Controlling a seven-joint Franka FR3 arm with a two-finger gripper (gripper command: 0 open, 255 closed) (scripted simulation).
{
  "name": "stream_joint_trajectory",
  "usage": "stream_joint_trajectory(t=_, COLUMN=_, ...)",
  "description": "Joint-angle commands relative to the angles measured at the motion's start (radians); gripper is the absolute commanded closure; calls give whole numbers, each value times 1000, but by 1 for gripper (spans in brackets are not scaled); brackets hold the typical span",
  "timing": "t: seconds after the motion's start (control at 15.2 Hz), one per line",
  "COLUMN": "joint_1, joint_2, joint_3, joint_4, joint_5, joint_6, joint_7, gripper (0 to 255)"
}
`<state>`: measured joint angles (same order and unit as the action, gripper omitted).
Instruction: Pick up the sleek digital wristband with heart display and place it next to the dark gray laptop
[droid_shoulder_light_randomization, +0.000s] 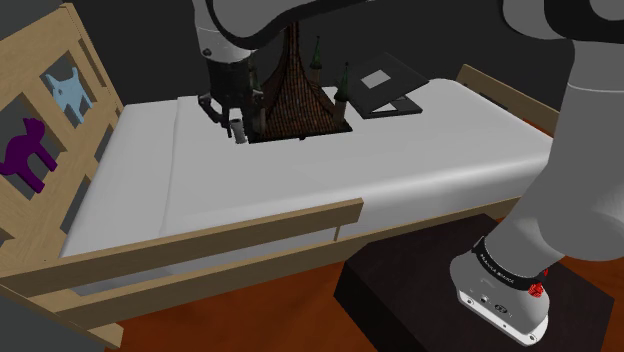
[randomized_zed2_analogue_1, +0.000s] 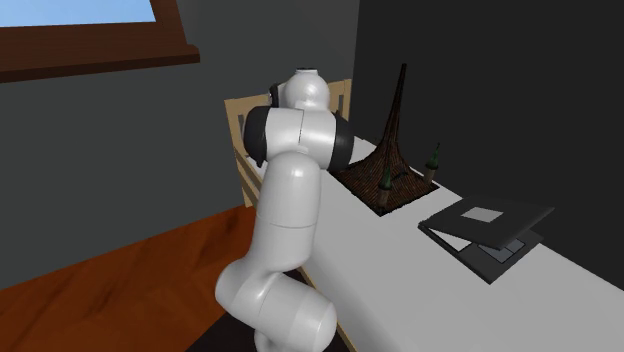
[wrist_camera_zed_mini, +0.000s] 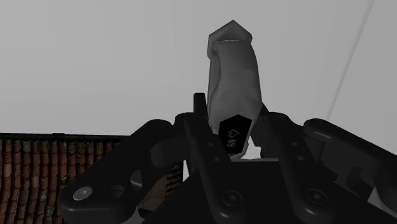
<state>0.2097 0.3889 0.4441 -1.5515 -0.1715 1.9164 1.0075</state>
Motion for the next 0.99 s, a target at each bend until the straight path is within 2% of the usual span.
stream_joint_trajectory(t=0.0, joint_1=0, joint_2=-7, joint_3=2, joint_4=17, joint_5=4, joint_6=-23, joint_7=-2, gripper=255)
stream_joint_trajectory(t=0.92, joint_1=16, joint_2=-11, joint_3=9, joint_4=200, joint_5=10, joint_6=-209, joint_7=-11, gripper=255)
